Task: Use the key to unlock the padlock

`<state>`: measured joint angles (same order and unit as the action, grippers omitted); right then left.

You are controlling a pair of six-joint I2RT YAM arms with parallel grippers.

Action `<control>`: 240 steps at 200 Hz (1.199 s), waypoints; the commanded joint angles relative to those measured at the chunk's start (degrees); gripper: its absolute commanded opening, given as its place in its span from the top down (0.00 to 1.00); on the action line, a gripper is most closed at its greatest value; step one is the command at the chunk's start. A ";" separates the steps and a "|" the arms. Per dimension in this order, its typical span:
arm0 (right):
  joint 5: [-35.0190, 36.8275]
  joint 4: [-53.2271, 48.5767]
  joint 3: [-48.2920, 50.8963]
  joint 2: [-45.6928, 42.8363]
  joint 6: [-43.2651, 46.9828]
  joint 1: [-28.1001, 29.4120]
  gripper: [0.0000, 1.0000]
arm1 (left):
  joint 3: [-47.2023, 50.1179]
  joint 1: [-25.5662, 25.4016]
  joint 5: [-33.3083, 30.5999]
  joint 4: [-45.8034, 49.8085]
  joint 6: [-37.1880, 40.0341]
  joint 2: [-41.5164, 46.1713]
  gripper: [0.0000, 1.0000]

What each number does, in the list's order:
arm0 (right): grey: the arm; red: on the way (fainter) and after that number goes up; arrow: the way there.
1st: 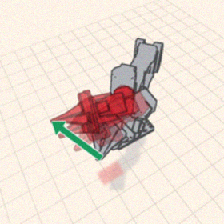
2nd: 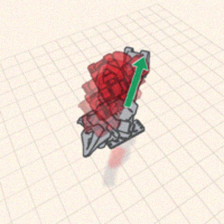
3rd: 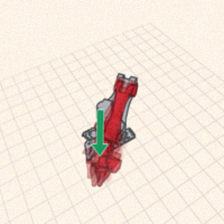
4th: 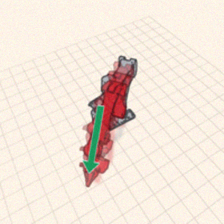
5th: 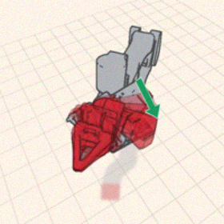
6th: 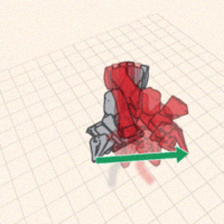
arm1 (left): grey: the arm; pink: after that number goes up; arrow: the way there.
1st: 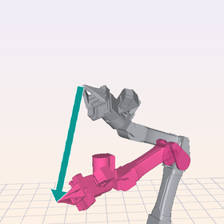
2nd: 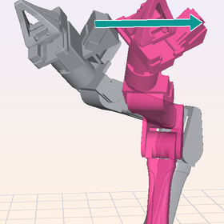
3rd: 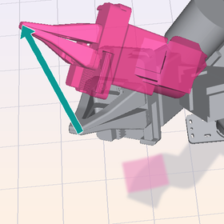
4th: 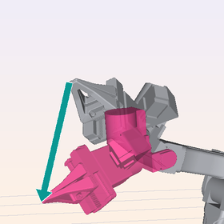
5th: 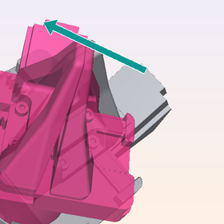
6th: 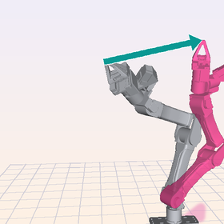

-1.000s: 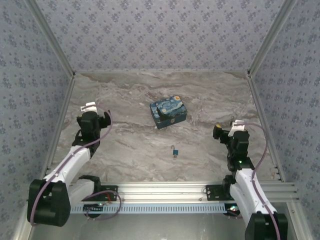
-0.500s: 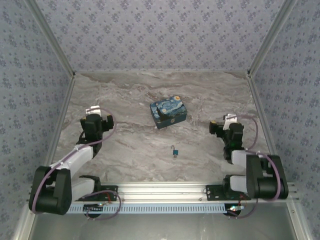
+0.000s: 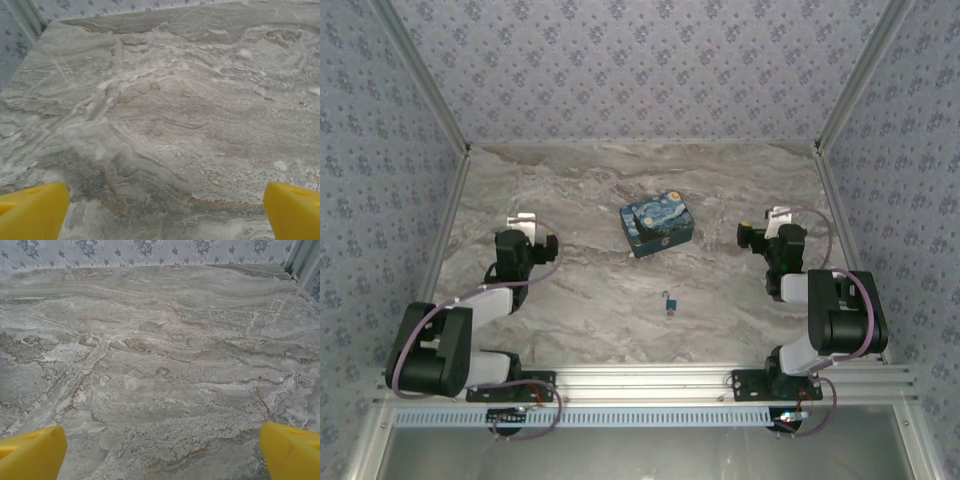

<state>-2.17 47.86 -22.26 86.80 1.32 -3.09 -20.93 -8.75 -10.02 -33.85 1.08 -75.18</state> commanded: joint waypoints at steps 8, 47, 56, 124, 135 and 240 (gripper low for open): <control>0.86 -2.12 -0.19 0.27 -0.36 -0.06 0.00 | 2.39 1.76 3.58 -10.50 4.08 -0.56 0.00; 1.00 -1.98 -0.20 0.36 -0.36 0.09 0.00 | 6.03 5.79 9.11 -22.94 3.00 -6.72 0.01; 0.95 -1.98 -0.20 0.31 -0.29 0.08 0.00 | 5.95 6.42 9.57 -25.02 2.48 -8.94 0.01; 1.61 -2.06 -0.15 0.32 -0.11 0.36 0.00 | -2.59 11.02 9.70 -12.91 -3.37 -12.70 0.00; 2.17 -2.14 -0.19 0.31 0.08 0.78 0.00 | -2.70 10.97 9.67 -12.67 -3.37 -12.67 0.01; 2.18 -2.50 -0.46 0.30 0.08 0.79 0.00 | -2.84 10.26 8.35 -12.52 -2.90 -12.67 0.00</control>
<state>-0.40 45.71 -22.26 86.80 1.37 -2.22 -23.18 1.74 -1.32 -46.39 -1.17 -87.88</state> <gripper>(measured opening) 0.999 0.994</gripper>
